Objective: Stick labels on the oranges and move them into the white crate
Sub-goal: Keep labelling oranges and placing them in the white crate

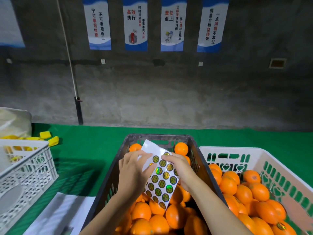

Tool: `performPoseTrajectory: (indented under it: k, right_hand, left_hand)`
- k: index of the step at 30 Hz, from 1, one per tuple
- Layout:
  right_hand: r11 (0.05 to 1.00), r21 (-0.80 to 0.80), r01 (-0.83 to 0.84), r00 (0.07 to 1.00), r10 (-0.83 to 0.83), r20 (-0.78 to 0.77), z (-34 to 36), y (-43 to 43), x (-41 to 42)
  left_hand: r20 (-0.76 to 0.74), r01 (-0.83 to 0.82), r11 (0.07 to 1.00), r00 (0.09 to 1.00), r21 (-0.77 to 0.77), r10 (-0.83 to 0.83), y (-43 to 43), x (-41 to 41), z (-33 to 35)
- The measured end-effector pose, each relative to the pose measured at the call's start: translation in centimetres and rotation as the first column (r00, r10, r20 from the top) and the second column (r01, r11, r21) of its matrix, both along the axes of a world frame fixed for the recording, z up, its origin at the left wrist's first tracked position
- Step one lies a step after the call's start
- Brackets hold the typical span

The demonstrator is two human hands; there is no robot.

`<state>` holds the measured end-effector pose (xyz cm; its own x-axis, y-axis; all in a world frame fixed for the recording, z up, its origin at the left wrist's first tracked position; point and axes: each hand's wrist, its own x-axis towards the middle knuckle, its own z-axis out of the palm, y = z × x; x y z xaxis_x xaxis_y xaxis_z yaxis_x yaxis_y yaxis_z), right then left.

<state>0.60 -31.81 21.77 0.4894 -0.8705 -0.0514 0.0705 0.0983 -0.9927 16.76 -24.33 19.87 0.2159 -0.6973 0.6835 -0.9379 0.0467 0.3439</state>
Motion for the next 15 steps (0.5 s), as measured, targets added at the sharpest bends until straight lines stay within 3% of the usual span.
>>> performPoseTrajectory:
  k: [15]
  right_hand:
    - [0.996,0.056,-0.067,0.995,0.071,-0.065,-0.09,0.16,0.36]
  left_hand:
    - [0.162,0.046,0.995,0.986,-0.093,-0.030,-0.05,0.39,-0.28]
